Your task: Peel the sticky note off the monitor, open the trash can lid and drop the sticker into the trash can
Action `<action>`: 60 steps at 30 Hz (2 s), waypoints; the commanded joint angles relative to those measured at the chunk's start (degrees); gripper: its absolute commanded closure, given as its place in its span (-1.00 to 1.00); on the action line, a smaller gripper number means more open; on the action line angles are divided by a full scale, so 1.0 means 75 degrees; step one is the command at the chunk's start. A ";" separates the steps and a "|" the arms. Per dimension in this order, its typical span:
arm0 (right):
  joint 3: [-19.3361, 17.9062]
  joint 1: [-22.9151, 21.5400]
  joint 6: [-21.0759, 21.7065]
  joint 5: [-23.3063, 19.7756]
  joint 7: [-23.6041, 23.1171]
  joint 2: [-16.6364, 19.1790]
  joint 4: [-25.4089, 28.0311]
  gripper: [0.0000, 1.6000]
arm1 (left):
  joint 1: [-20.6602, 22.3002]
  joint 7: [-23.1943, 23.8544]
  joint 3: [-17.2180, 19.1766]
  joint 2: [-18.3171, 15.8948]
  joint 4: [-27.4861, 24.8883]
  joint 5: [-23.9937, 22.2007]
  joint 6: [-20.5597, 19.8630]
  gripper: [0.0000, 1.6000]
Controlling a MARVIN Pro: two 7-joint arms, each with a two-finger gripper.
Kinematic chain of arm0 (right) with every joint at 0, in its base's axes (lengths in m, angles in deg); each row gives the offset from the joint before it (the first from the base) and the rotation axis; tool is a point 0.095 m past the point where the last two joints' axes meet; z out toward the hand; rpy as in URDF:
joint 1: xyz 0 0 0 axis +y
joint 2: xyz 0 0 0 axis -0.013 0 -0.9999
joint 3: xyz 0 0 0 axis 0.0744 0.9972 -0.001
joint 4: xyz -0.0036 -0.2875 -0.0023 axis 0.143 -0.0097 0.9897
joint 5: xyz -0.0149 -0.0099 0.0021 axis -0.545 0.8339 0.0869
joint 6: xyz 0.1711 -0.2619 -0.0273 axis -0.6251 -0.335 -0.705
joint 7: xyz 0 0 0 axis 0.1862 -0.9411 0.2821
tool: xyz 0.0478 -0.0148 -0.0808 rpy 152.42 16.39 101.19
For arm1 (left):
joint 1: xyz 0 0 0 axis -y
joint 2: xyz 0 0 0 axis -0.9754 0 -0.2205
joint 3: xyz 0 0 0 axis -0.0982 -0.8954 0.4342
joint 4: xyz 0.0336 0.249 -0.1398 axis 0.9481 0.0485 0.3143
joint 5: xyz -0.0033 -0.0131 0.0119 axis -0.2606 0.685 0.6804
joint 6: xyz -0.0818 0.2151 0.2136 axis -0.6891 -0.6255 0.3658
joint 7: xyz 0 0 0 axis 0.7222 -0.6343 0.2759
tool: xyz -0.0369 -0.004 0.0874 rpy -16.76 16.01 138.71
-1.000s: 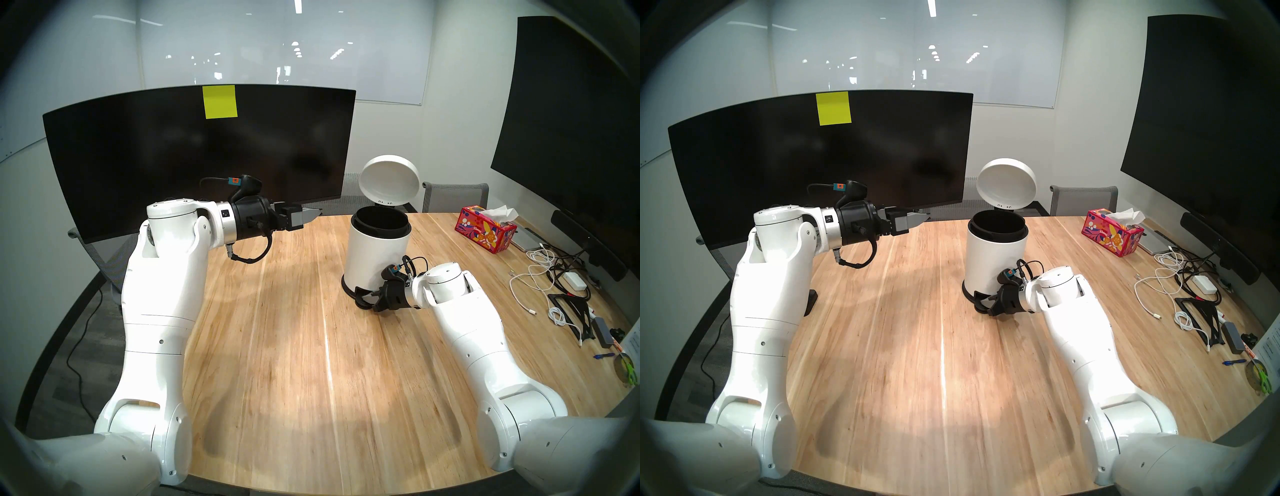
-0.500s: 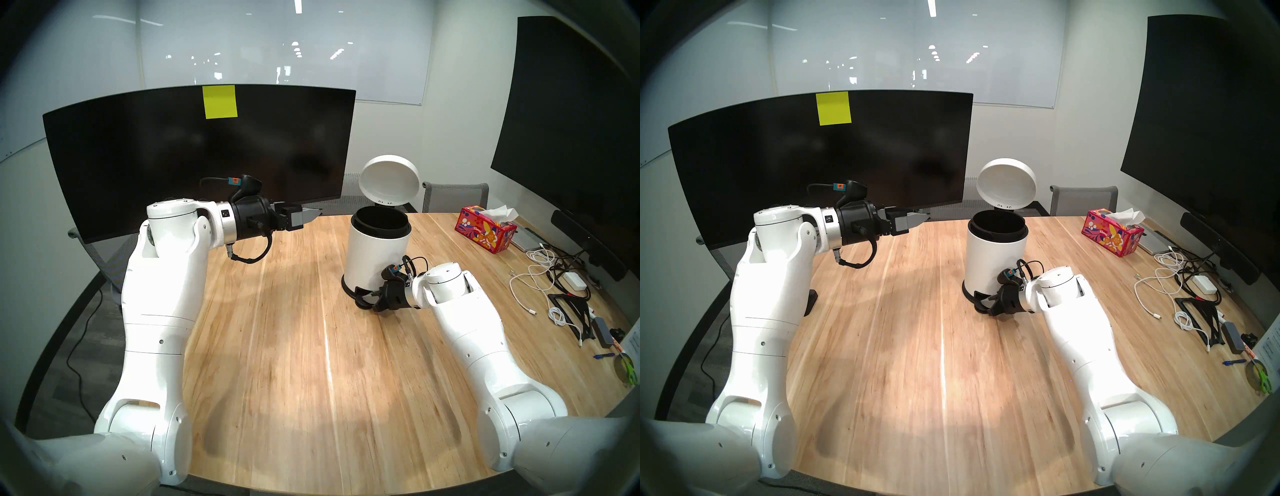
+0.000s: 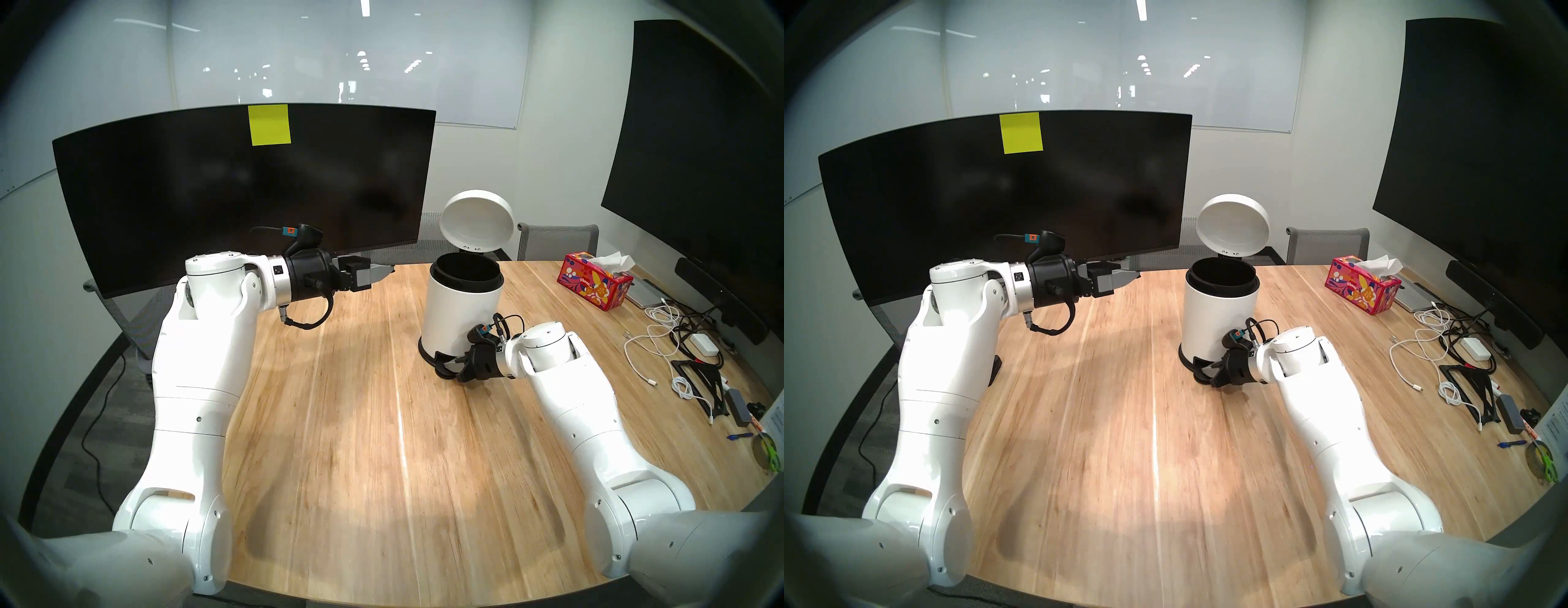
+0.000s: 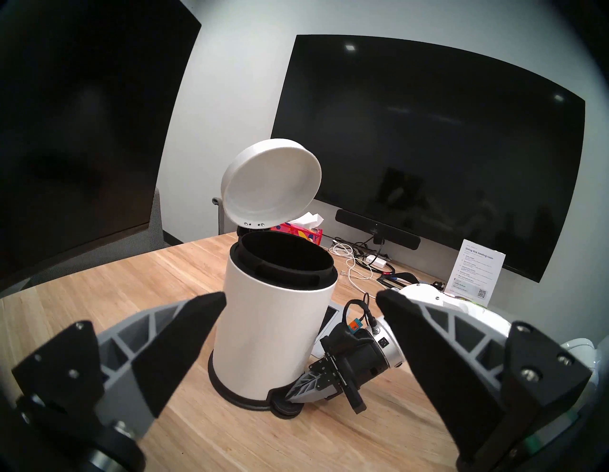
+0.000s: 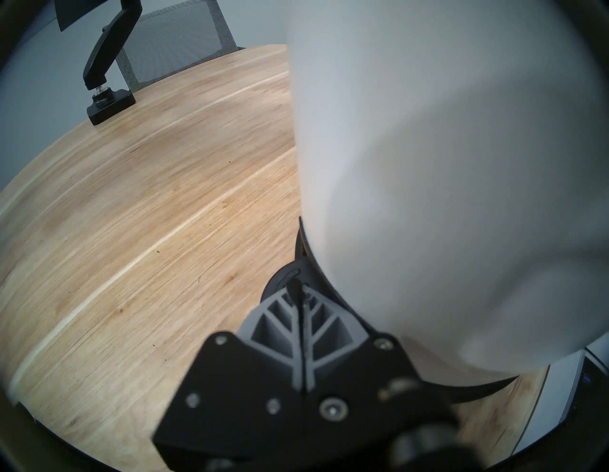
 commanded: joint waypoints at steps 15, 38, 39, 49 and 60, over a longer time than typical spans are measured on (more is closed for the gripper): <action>-0.0012 0.0034 0.0001 0.0023 0.0019 0.0055 -0.0016 1.00 | 0.0845 0.0035 0.0055 -0.0262 0.0810 0.0188 0.1017 -1.00; -0.0012 0.0034 0.0001 0.0023 0.0020 0.0055 -0.0015 1.00 | 0.0309 0.0230 0.0337 -0.0422 0.0079 0.0229 0.1520 -1.00; -0.0012 0.0034 0.0001 0.0023 0.0020 0.0055 -0.0015 1.00 | 0.0315 0.0284 0.0340 -0.0454 0.0078 0.0218 0.1481 -1.00; -0.0012 0.0035 0.0001 0.0024 0.0021 0.0055 -0.0014 1.00 | 0.0337 0.0354 0.0360 -0.0444 0.0111 0.0247 0.1476 -1.00; -0.0012 0.0035 0.0001 0.0024 0.0021 0.0055 -0.0014 1.00 | 0.0342 0.0378 0.0375 -0.0431 0.0117 0.0272 0.1470 -1.00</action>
